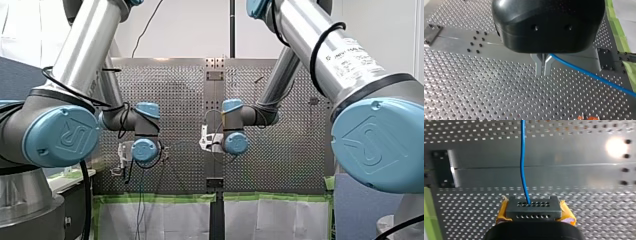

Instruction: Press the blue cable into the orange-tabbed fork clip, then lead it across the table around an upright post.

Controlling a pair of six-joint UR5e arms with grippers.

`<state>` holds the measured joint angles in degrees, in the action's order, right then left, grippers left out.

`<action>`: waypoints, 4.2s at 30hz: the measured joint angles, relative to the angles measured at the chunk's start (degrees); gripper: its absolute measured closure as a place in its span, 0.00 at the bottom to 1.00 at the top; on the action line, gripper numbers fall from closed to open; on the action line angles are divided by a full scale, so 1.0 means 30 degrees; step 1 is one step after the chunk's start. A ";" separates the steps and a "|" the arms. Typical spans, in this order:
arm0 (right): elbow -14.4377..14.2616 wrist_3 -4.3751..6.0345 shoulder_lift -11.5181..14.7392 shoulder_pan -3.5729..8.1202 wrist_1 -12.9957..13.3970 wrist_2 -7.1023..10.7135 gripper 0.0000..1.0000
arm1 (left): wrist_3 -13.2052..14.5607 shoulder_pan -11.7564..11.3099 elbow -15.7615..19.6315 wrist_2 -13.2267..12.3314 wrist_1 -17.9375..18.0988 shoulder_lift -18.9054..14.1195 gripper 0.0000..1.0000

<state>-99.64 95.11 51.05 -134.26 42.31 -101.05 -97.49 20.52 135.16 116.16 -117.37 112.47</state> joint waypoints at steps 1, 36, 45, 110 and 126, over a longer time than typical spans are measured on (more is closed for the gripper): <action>0.0042 0.0001 -0.0193 0.0016 0.0071 0.0041 1.00 | 0.0023 -0.0233 -0.0003 -0.0231 -0.0021 0.0007 0.93; 0.2960 0.0084 -0.4135 0.0347 -0.0139 0.0648 1.00 | -0.0387 -0.3655 -0.1997 -0.2671 0.0653 0.5109 0.85; 0.3203 0.0009 -0.4325 0.0625 -0.0125 0.0733 1.00 | -0.0952 -0.3719 -0.3836 -0.3029 -0.0121 0.6483 0.85; 0.5148 -0.0277 -0.6524 0.1607 -0.1007 0.1042 1.00 | -0.0531 -0.4739 -0.7937 -0.2849 -0.3446 0.8066 0.83; 0.5336 -0.0345 -0.6538 0.1501 -0.1532 0.1042 1.00 | -0.0490 -0.4784 -0.7022 -0.2367 -0.4436 0.7444 0.80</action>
<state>-83.63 94.08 31.44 -129.75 37.72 -97.92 -98.96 6.17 114.09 109.06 -130.68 134.80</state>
